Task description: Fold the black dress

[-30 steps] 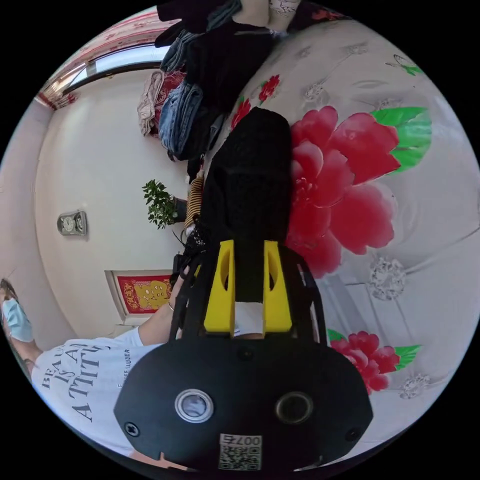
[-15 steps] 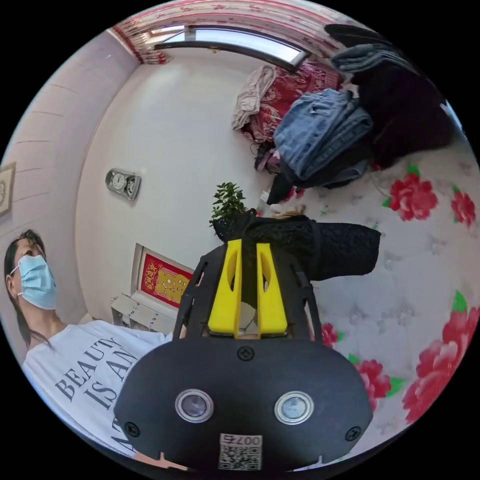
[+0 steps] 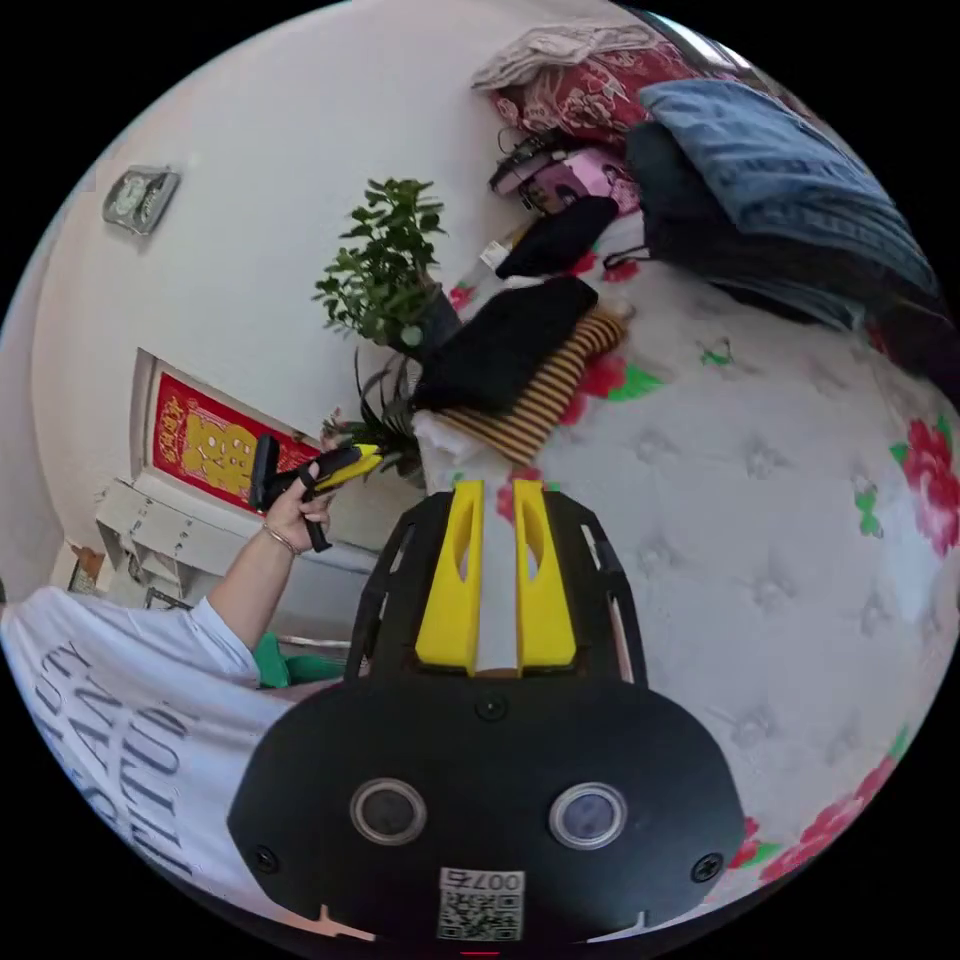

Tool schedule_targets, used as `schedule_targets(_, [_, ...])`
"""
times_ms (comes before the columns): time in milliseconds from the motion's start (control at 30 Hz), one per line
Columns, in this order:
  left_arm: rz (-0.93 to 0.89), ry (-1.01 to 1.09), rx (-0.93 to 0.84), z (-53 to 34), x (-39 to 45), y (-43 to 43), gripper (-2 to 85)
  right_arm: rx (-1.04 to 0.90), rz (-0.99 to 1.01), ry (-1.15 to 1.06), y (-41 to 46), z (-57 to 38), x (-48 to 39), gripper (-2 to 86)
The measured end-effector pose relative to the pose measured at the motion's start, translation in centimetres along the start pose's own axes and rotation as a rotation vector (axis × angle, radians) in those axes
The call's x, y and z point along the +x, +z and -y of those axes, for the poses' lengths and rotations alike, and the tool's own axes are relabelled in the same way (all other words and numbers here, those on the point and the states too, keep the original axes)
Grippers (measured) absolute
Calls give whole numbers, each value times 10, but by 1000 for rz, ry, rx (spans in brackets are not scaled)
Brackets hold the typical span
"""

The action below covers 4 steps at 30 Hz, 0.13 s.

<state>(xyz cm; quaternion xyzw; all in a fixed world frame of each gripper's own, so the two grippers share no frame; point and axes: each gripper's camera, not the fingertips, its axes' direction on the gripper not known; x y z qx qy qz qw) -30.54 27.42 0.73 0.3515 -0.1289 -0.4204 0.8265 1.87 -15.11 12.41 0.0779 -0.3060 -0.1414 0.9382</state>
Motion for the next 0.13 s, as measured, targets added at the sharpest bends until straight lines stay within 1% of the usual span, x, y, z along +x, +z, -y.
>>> schedule_targets(67, [23,39,-26,-34,16,12,108,-95,-148,9,-8,-51,21,33])
schedule_targets(100, [16,98,-39,-54,36,21,110,-119,-200,11,-12,-64,25,31])
schedule_targets(133, [6,134,-46,-62,49,25,111,-172,-313,22,-21,-91,35,29])
